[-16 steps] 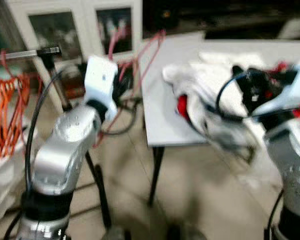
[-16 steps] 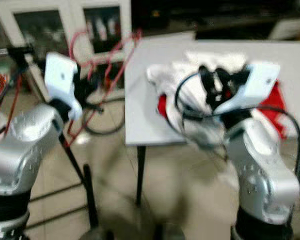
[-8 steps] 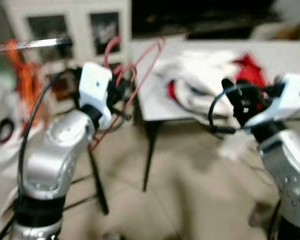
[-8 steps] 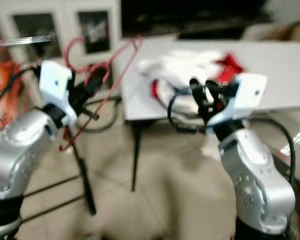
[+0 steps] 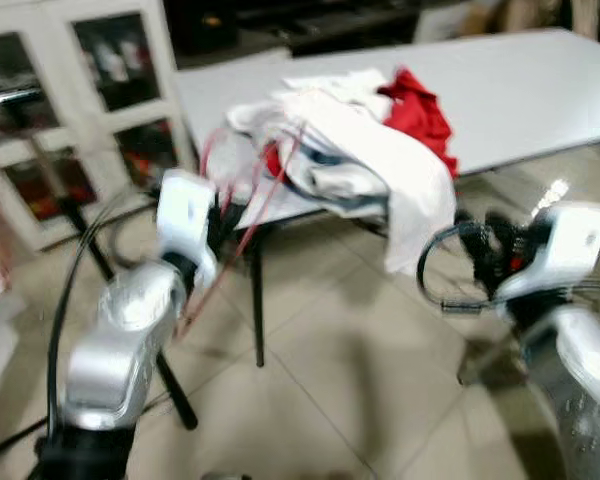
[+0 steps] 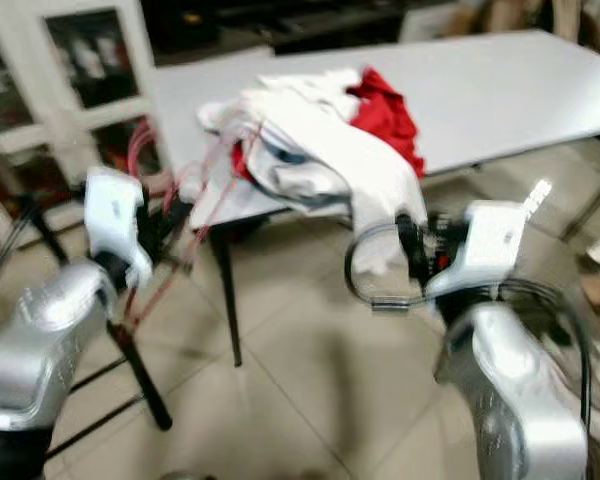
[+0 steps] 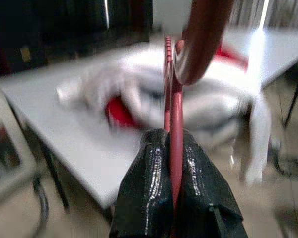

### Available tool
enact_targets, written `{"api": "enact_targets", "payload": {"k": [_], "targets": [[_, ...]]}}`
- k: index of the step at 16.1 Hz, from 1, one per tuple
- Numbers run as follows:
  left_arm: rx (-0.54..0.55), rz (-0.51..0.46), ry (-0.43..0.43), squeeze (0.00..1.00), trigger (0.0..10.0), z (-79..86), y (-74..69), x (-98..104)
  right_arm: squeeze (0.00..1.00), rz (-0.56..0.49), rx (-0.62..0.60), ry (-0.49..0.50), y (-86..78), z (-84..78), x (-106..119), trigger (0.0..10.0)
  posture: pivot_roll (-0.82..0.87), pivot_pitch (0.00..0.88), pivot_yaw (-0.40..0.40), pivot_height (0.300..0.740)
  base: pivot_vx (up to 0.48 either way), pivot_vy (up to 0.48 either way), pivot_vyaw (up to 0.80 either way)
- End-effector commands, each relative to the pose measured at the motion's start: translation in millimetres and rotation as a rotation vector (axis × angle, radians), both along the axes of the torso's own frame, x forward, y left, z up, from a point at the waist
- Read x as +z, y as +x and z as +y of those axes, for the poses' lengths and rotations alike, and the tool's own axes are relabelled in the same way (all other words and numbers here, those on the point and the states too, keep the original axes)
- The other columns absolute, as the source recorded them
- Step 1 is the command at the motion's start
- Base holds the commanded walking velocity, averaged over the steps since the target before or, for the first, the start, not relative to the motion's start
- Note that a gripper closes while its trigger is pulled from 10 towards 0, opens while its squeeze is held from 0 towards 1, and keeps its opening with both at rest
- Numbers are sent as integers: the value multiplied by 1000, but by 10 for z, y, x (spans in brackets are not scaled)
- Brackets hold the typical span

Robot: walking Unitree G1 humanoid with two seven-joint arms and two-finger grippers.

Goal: Hang hanger

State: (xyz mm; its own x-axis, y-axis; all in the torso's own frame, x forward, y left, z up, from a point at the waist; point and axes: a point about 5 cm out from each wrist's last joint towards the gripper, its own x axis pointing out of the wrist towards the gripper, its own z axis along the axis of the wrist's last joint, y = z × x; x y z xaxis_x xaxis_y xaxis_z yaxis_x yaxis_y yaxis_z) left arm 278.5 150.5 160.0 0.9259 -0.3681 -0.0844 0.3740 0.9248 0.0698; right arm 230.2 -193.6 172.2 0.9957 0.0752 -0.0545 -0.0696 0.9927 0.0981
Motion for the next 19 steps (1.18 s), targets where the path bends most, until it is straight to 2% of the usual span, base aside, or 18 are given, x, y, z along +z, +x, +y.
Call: {"api": "enact_targets", "payload": {"k": [1,3,6,10,12,13,17,19], "targets": [[-41,-52,-2,0,10000,-106,6,113,0,-3,-24,0,-12,-20,-24,10000,-103,42,-12,740,0,0,-800],[-67,-86,-12,0,10000,-174,6,144,0,25,-58,12,-118,-31,-137,10000,-109,38,-14,740,0,126,-800],[-95,-95,0,0,10000,-223,3,121,0,15,-81,21,-157,-18,-149,10000,-115,38,-7,740,0,391,0],[-135,-112,6,0,10000,-287,79,149,0,2,-160,48,-246,-31,-163,10000,-141,31,30,740,0,430,-200],[-132,-123,10,0,10000,-310,134,164,0,-1,-193,65,-296,-26,-148,10000,-154,31,42,740,0,0,0],[-130,-120,0,0,10000,-324,162,165,0,-7,-200,62,-305,-8,-127,10000,-164,27,47,740,0,-480,-800],[-164,-137,7,0,10000,-420,201,172,0,-41,-215,65,-280,25,-41,10000,-179,12,55,740,0,-480,0],[-176,-140,10,0,10000,-443,201,158,0,-46,-209,54,-257,40,-24,10000,-179,9,50,740,0,-480,-800]]}}
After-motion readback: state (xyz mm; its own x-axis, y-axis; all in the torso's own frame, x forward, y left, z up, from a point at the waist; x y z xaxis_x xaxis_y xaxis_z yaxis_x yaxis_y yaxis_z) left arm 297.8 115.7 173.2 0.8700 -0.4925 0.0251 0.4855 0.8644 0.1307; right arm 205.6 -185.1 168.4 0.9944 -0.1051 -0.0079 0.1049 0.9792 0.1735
